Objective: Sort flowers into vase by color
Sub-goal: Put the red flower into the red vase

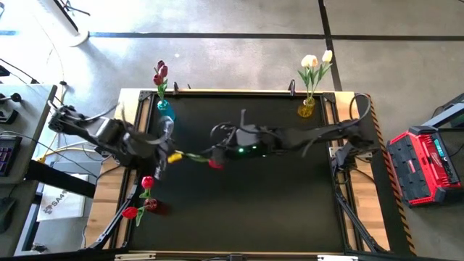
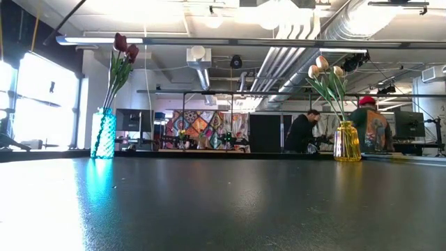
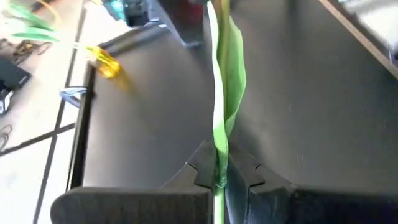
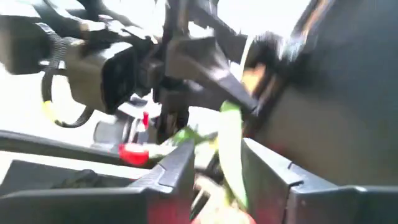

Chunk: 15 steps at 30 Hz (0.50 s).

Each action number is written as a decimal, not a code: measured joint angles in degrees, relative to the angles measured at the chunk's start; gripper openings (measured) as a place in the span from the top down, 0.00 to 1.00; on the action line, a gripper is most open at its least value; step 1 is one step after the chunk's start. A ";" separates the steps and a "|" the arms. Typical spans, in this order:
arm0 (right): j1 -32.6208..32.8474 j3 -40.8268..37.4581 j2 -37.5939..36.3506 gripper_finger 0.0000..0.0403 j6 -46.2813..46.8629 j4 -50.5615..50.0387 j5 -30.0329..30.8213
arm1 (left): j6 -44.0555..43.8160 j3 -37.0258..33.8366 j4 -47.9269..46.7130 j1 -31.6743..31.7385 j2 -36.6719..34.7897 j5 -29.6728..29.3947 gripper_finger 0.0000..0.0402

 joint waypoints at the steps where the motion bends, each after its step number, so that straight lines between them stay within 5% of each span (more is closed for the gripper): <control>1: 0.37 0.00 -0.83 0.69 -1.64 -0.03 2.97 | -0.77 0.00 0.66 0.55 -1.04 -0.02 1.00; 8: 4.07 0.00 -7.37 0.61 -14.50 -0.44 23.29 | -7.62 -4.63 8.94 2.77 -11.31 -0.08 1.00; 15: 6.37 0.00 -9.77 0.61 -17.01 -3.14 29.52 | -16.67 -14.52 19.21 2.12 -23.26 0.66 1.00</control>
